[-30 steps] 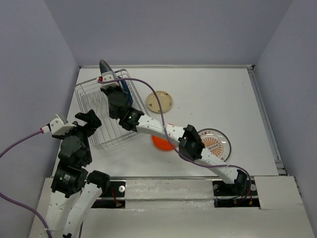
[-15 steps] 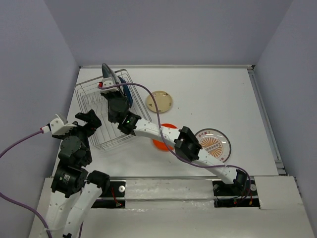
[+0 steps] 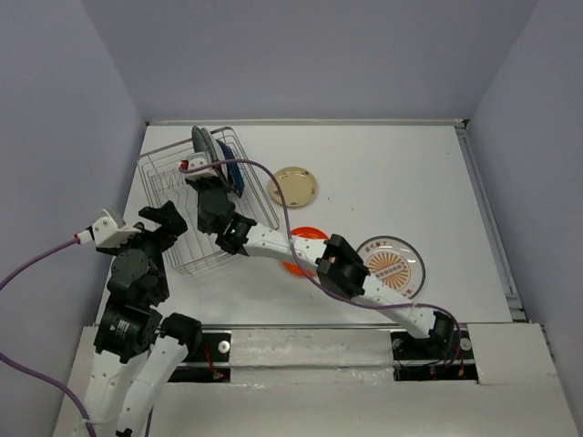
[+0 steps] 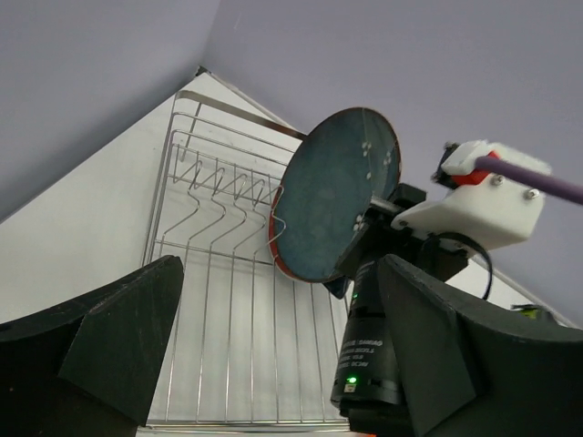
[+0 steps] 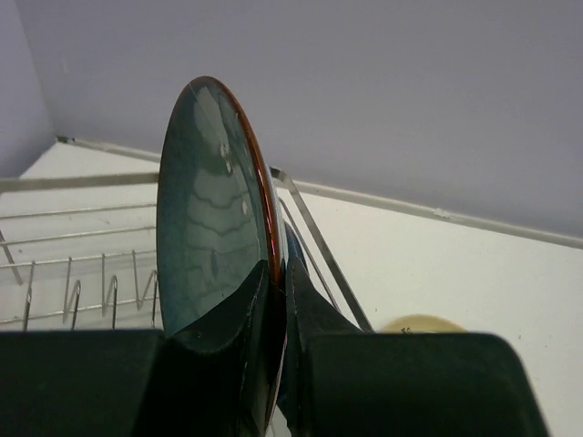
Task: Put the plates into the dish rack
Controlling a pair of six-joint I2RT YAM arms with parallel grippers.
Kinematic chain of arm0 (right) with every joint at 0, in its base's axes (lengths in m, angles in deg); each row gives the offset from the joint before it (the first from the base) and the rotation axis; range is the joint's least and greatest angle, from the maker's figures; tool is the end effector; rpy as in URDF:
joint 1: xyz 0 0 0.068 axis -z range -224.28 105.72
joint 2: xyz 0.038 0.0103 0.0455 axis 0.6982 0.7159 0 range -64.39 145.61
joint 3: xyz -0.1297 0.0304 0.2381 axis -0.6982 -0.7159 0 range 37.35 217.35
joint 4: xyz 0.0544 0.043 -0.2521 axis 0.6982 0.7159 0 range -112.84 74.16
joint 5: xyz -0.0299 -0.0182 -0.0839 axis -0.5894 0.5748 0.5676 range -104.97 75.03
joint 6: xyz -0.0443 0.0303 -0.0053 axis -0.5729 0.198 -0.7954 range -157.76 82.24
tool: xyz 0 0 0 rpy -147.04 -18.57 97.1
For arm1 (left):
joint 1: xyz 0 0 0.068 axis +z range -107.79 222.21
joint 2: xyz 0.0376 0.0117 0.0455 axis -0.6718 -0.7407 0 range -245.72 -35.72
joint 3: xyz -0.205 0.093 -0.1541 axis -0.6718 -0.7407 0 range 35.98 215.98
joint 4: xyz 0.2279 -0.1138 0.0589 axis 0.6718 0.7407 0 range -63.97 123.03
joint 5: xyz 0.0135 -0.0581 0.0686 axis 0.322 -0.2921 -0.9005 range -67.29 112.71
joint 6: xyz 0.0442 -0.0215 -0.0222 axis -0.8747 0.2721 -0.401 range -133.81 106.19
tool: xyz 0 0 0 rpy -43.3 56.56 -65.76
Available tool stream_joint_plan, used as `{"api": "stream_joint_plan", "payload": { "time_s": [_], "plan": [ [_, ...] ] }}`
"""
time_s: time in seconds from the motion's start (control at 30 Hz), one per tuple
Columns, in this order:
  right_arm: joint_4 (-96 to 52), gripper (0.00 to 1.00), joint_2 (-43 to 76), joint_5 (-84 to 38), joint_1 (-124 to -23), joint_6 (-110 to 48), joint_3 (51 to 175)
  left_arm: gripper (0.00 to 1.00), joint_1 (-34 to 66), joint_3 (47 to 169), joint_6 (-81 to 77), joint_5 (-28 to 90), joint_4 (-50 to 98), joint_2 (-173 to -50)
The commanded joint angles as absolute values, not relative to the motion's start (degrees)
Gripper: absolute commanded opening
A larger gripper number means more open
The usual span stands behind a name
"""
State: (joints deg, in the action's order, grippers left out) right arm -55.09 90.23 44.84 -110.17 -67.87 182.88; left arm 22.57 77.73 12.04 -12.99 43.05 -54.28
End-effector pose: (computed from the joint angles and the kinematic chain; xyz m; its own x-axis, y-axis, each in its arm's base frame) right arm 0.2710 0.5300 0.2833 0.2065 -0.1564 -0.9659 -0.0356 0.9853 -0.1671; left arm 0.0763 -0.0052 0.3602 0.2103 -0.4510 -0.8674 -0.2020 0.8481 -0.4899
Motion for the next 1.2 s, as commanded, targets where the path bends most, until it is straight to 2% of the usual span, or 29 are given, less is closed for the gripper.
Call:
{"api": "stream_joint_plan", "payload": {
  "time_s": [0.0, 0.2, 0.3, 0.33, 0.4, 0.47, 0.63, 0.77, 0.87, 0.9, 1.0, 1.03, 1.17],
  "plan": [
    [-61.43, 0.11, 89.86, 47.17, -110.11, -65.72, 179.48, 0.99, 23.57, 79.39, 12.56, -13.41, 40.8, -55.31],
    [-59.76, 0.34, 86.7, 47.26, -110.11, -61.77, 175.96, 0.99, 24.54, 79.31, 12.47, -12.8, 40.62, -55.84],
    [-57.75, 0.39, 83.19, 46.38, -110.11, -57.37, 171.84, 0.99, 24.89, 79.13, 12.38, -12.27, 40.45, -56.02],
    [-57.13, 0.4, 81.61, 46.12, -110.11, -55.88, 169.91, 0.99, 25.07, 79.04, 12.3, -12.18, 40.36, -56.02],
    [-55.37, 0.49, 76.25, 44.72, -110.11, -51.24, 163.32, 0.99, 25.42, 78.78, 12.21, -11.57, 40.01, -55.93],
    [-53.44, 0.53, 72.56, 43.57, -110.11, -47.97, 159.1, 0.99, 25.68, 78.6, 12.12, -11.04, 39.74, -55.84],
    [-47.11, 0.67, 57.54, 35.5, -110.11, -36.73, 142.93, 0.99, 26.56, 78.16, 11.51, -9.28, 39.04, -56.11],
    [-43.86, 0.69, 44.97, 30.13, -110.11, -28.82, 128.08, 0.99, 26.48, 77.73, 10.89, -7.18, 38.51, -56.11],
    [-34.56, 0.68, 34.25, 20.75, -104.6, -20.04, 115.34, 0.99, 26.56, 77.2, 10.36, -4.02, 37.81, -55.76],
    [-31.05, 0.66, 29.0, 12.19, -99.62, -13.4, 107.83, 0.99, 26.48, 76.85, 10.01, -2.18, 37.55, -55.58],
    [-30.23, 0.64, 21.76, 0.62, -91.68, -5.01, 96.27, 0.99, 26.04, 76.5, 9.66, -0.32, 36.84, -55.4],
    [-30.23, 0.61, 17.65, -1.85, -88.09, -4.28, 90.06, 0.99, 26.04, 76.32, 9.49, 0.55, 36.58, -55.4],
    [-29.44, 0.59, 11.03, -3.98, -84.11, -4.19, 82.28, 0.99, 25.86, 75.88, 9.22, 3.37, 35.79, -55.84]
  ]
}}
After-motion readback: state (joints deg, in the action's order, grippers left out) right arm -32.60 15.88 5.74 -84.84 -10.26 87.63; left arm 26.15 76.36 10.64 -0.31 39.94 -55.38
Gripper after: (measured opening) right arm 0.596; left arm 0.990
